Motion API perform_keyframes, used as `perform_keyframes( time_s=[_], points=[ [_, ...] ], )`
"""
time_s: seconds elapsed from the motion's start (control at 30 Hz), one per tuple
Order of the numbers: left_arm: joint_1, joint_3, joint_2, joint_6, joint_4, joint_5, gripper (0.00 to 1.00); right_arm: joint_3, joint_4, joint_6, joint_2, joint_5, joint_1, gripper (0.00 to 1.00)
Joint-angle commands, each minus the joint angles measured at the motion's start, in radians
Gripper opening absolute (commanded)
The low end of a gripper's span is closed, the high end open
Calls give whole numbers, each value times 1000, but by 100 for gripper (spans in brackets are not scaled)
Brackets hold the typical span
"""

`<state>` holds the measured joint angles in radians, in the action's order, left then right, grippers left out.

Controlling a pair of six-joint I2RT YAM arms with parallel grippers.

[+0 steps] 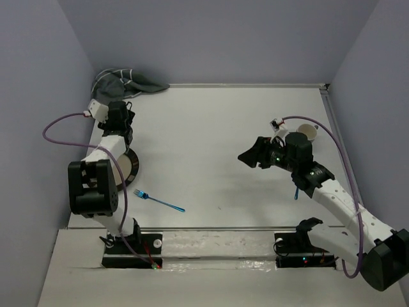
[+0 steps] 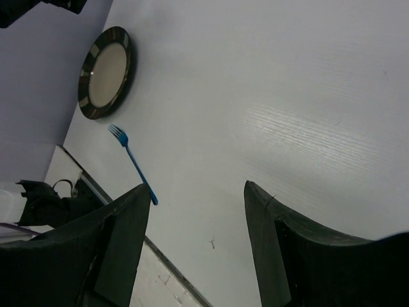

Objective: Set the dinner table for one person

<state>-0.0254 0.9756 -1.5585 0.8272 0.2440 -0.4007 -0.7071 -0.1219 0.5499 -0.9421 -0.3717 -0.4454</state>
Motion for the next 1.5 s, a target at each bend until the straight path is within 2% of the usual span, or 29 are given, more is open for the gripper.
perform_keyframes(
  time_s=[0.0, 0.03, 0.17, 0.47, 0.73, 0.97, 1.17, 1.33, 1.43, 1.47],
  points=[
    [-70, 80, -93, 59, 18, -37, 71, -28, 76, -65, -20, 48, -27, 66],
    [-102, 84, -110, 73, 34, 18, 72, -23, 80, -83, -24, 37, -27, 66],
    [-145, 133, -210, 145, 63, 89, 75, -2, 100, -107, -52, 7, -36, 66],
    [-146, 382, -446, 171, 15, 60, 78, 32, 174, -108, -110, -39, -56, 66],
    [-146, 641, -636, 171, -113, 33, 78, 41, 223, -103, -170, -58, -65, 66],
    [-145, 707, -652, 139, -185, -64, 75, 44, 234, -108, -215, -70, -65, 66],
    [-145, 704, -652, 127, -199, -139, 73, 51, 232, -108, -210, -75, -65, 66],
    [-149, 738, -687, 131, -228, -145, 72, 49, 232, -111, -219, -72, -65, 66],
    [-156, 785, -715, 122, -241, -124, 62, 47, 232, -111, -228, -73, -65, 66],
    [-154, 798, -721, 113, -242, -116, 52, 47, 234, -113, -231, -73, -65, 66]
  ],
)
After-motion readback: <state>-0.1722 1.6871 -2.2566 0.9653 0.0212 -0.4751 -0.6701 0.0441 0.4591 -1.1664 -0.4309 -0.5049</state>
